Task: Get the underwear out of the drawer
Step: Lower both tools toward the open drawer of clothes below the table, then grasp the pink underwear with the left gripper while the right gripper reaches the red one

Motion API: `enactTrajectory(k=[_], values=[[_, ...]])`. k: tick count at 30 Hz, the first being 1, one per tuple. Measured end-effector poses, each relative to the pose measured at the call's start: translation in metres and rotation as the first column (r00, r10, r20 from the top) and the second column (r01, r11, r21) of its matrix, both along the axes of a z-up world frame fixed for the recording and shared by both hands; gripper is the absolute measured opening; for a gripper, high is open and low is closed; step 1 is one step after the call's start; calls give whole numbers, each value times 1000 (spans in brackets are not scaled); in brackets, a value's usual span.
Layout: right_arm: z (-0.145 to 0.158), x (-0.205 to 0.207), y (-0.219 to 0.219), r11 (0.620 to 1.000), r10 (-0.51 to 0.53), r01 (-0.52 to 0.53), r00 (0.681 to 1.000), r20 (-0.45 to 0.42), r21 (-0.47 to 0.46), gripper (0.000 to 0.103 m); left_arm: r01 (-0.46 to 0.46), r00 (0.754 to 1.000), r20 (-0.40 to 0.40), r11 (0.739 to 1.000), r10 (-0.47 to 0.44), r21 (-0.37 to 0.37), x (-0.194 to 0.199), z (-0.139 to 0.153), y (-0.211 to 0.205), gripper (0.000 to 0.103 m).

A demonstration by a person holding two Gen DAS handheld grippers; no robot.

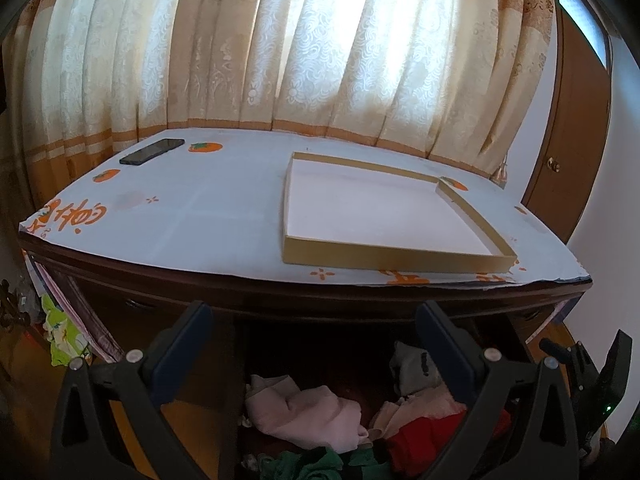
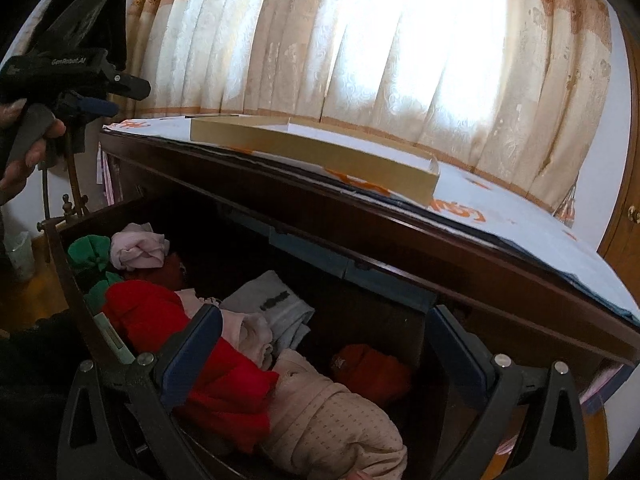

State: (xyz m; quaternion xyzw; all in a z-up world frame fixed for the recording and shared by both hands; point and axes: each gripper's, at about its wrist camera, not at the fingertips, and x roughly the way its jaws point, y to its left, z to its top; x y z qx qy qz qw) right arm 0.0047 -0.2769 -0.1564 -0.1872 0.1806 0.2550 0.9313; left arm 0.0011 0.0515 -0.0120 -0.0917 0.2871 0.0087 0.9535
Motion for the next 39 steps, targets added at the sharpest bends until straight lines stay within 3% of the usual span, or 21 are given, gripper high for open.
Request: enactTrajectory(k=[8,23,30,39], values=[[-2,-3,4,999,17,-18,1000,-22,-47,103,0,1000,-6,1000,0,-1,1,1,2,103],[-2,8,2,999,26,-30,995,-96,-37,103,30,999,-42,1000,-29,9,1,-5,4,103],[1,10,0,999,38,-39,991,-128,-6,103,68,992,-109,996,-62,49,8,-20,-8,103],[13,21,17,994,88,-99,976,-199,-42,103,115,973,-206,993,-105,33,13,-43,-11,103]])
